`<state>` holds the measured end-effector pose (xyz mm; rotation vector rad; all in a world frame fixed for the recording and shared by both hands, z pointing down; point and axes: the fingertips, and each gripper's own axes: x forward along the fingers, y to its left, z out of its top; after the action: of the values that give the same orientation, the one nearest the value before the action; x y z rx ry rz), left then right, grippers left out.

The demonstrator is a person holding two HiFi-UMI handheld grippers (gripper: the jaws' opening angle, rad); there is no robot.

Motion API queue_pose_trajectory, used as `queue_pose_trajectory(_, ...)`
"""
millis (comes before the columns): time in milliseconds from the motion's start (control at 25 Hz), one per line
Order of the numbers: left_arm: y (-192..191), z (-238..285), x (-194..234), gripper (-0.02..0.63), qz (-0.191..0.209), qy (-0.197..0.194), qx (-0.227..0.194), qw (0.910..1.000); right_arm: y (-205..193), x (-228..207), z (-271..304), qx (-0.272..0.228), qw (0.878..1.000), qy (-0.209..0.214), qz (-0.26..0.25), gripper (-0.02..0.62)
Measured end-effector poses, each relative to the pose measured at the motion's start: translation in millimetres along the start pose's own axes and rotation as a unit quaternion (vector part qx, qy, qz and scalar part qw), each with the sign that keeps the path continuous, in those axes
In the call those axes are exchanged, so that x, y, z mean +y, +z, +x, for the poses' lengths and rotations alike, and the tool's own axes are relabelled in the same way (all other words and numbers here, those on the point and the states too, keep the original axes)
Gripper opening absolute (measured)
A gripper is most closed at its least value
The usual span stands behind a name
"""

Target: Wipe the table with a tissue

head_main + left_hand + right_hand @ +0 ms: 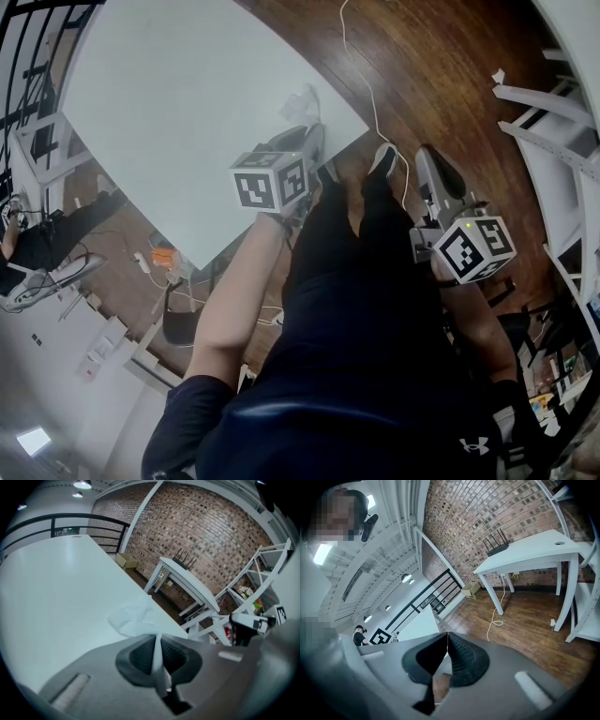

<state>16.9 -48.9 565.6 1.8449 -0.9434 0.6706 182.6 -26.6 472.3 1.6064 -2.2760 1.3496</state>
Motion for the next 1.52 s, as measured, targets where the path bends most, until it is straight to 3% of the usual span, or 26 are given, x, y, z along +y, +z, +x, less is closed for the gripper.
queue_pose_trajectory(1520,6.4,51.2,-72.3,0.006,0.021,-0.042,0.017,0.9988,20.4,-47.3,-29.4,-0.022,0.999,-0.022,0.012,0.014)
